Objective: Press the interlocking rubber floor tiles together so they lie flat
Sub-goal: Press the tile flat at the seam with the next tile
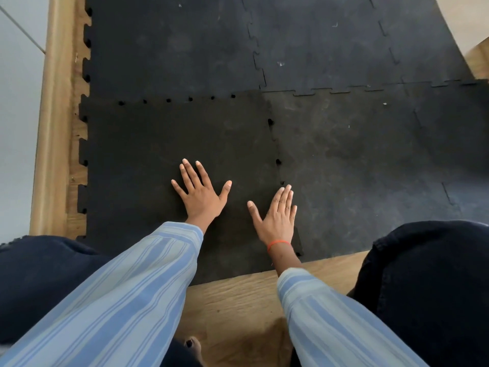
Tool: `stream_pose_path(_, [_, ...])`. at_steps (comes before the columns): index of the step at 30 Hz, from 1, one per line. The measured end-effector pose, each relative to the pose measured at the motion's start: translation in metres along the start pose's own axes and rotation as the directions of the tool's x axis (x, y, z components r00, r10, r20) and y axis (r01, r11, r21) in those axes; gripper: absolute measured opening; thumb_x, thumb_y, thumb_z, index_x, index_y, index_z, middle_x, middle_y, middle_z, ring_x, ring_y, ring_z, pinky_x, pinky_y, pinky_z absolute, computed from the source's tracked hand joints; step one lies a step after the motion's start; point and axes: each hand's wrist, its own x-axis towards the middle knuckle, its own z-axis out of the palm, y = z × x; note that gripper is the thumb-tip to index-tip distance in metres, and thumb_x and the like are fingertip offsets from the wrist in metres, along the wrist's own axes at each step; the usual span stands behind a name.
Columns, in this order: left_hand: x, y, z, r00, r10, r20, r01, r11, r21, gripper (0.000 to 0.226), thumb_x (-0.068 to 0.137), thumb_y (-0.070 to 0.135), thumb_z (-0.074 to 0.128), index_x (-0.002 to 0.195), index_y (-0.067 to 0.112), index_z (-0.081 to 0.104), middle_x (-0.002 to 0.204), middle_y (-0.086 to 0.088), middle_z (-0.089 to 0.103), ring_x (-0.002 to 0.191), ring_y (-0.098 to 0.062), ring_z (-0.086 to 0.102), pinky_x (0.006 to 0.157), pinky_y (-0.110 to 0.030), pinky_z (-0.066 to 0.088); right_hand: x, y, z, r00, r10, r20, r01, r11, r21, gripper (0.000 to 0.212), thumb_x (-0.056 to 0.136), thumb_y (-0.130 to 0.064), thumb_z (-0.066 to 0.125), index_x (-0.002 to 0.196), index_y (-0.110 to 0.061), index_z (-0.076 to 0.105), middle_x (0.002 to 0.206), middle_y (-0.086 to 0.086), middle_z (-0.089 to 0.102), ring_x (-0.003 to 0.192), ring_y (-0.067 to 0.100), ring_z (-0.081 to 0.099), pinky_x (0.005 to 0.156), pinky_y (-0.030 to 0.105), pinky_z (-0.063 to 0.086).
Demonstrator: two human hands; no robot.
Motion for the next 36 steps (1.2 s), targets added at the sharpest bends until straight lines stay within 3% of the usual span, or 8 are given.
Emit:
stream_pose_path(8, [0.000, 0.000, -0.001, 1.000, -0.008, 0.016, 0.008, 1.000, 0.008, 0.099, 0.087, 0.075, 0.016, 0.152, 0.004, -0.007, 0.158, -0.025, -0.014, 0.146, -0.036, -0.013, 0.113, -0.062, 0.000, 0.018, 0.000, -0.003, 0.992, 0.002, 0.123, 0.012, 0.994, -0.113, 0.109, 0.080, -0.080, 0.028, 0.149, -0.007, -0.014, 0.159, 0.009, -0.021, 0.147, 0.022, -0.018, 0.119, 0.042, -0.005])
stream_pose_path(11, [0.000, 0.000, -0.002, 1.000, -0.004, 0.019, 0.004, 1.000, 0.003, 0.099, 0.087, 0.075, 0.015, 0.152, 0.003, -0.007, 0.158, -0.025, -0.013, 0.146, -0.036, -0.013, 0.113, -0.062, 0.001, 0.013, 0.006, -0.002, 0.998, 0.005, 0.066, 0.002, 0.995, -0.104, 0.094, 0.089, -0.069, 0.025, 0.150, -0.008, -0.012, 0.160, 0.007, -0.018, 0.147, 0.020, -0.016, 0.119, 0.041, -0.007])
stream_pose_path(14, [-0.001, 0.000, -0.004, 1.000, -0.001, 0.026, 0.001, 1.000, 0.007, 0.099, 0.087, 0.075, 0.015, 0.152, 0.003, -0.007, 0.158, -0.025, -0.013, 0.146, -0.036, -0.013, 0.113, -0.061, 0.001, -0.025, 0.025, 0.012, 0.989, 0.120, -0.085, -0.127, 0.988, -0.083, 0.081, 0.094, -0.061, 0.016, 0.150, -0.007, -0.010, 0.161, 0.010, -0.012, 0.147, 0.019, -0.016, 0.121, 0.041, -0.007])
stream_pose_path(19, [-0.001, 0.001, -0.004, 1.000, -0.004, 0.022, 0.004, 1.000, 0.000, 0.099, 0.087, 0.075, 0.016, 0.152, 0.003, -0.006, 0.158, -0.025, -0.012, 0.147, -0.036, -0.012, 0.113, -0.061, 0.000, -0.044, 0.038, 0.024, 0.979, 0.189, -0.079, -0.192, 0.981, -0.040, 0.091, 0.083, -0.068, -0.002, 0.148, -0.005, -0.013, 0.159, 0.012, -0.017, 0.144, 0.019, -0.023, 0.117, 0.035, -0.013])
stream_pose_path(29, [-0.001, 0.003, -0.002, 1.000, -0.016, 0.017, 0.016, 1.000, 0.010, 0.099, 0.086, 0.076, 0.013, 0.152, 0.003, -0.005, 0.158, -0.025, -0.011, 0.147, -0.037, -0.011, 0.113, -0.062, 0.001, -0.040, 0.038, 0.036, 0.969, 0.200, -0.148, -0.210, 0.976, -0.058, 0.089, 0.087, -0.068, 0.003, 0.149, -0.006, -0.012, 0.160, 0.012, -0.013, 0.147, 0.022, -0.017, 0.120, 0.040, -0.008])
stream_pose_path(33, [0.000, 0.001, -0.001, 1.000, -0.013, 0.002, 0.013, 1.000, 0.018, 0.100, 0.086, 0.076, 0.012, 0.152, 0.003, -0.005, 0.158, -0.025, -0.010, 0.147, -0.037, -0.010, 0.113, -0.062, 0.002, -0.030, 0.033, 0.039, 0.982, 0.035, -0.186, -0.061, 0.989, -0.137, 0.068, 0.096, -0.050, 0.008, 0.151, -0.010, 0.004, 0.161, 0.009, 0.000, 0.148, 0.021, -0.005, 0.119, 0.040, -0.007])
stream_pose_path(36, [-0.001, 0.001, -0.002, 1.000, -0.005, 0.003, 0.005, 1.000, 0.006, 0.100, 0.086, 0.075, 0.014, 0.152, 0.003, -0.004, 0.158, -0.026, -0.010, 0.147, -0.037, -0.010, 0.113, -0.062, 0.002, 0.005, 0.021, 0.026, 0.988, -0.032, -0.152, 0.009, 0.989, -0.148, 0.066, 0.097, -0.044, 0.008, 0.151, -0.008, 0.008, 0.161, 0.008, 0.004, 0.149, 0.021, 0.000, 0.119, 0.039, -0.005])
